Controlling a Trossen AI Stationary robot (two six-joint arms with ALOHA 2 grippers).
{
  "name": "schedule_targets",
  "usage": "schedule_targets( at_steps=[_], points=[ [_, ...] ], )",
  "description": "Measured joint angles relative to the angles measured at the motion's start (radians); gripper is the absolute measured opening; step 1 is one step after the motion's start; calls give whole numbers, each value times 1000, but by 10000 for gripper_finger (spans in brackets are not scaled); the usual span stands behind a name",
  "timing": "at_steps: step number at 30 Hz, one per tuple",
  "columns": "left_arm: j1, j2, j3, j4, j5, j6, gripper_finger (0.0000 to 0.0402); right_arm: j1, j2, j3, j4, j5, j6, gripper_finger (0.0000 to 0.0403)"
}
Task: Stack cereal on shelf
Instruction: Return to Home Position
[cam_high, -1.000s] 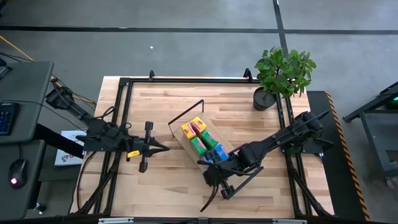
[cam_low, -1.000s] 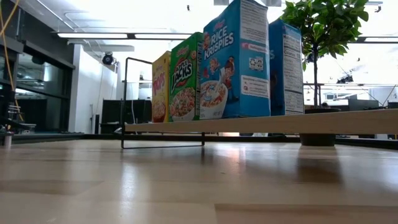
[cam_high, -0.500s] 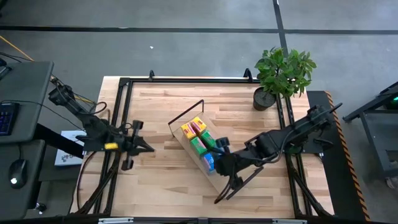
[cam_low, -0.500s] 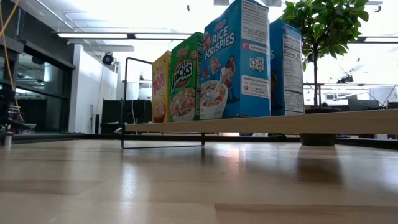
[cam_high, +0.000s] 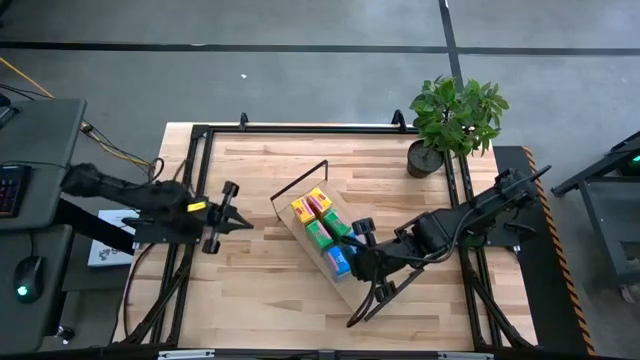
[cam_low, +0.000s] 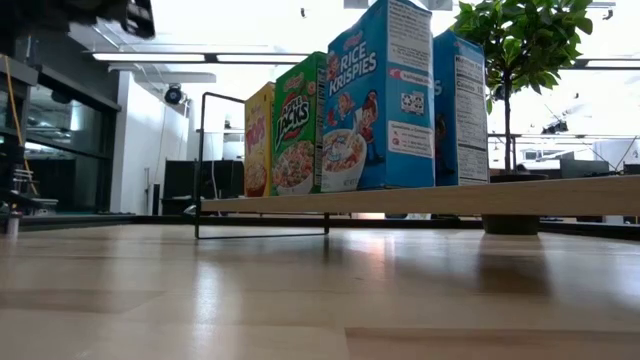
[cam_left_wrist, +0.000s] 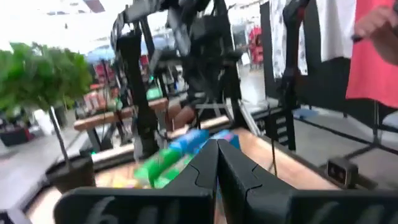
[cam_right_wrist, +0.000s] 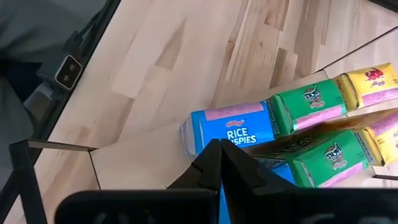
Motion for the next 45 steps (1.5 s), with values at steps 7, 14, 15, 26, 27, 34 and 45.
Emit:
schedule_targets(
  at_steps=[7,14,15,26,27,34,45],
  points=[
    [176,-5,-60,35,250,-43,0,0,0,0,-9,7,0,0],
    [263,-63,-139,74,357,-92,0,19,-3,-14,-16,6,21,0],
    [275,-77,-148,79,373,-93,0,25,-9,-29,-15,6,28,0],
    [410,-170,-237,98,454,-165,0,94,-336,-494,333,100,150,0],
    [419,-170,-237,96,454,-166,0,98,-381,-551,382,114,160,0],
    [449,-170,-237,99,454,-180,0,86,-661,-920,820,242,99,0],
    [450,-170,-236,118,450,-207,0,-248,-882,-1241,1211,101,-43,0]
  ],
)
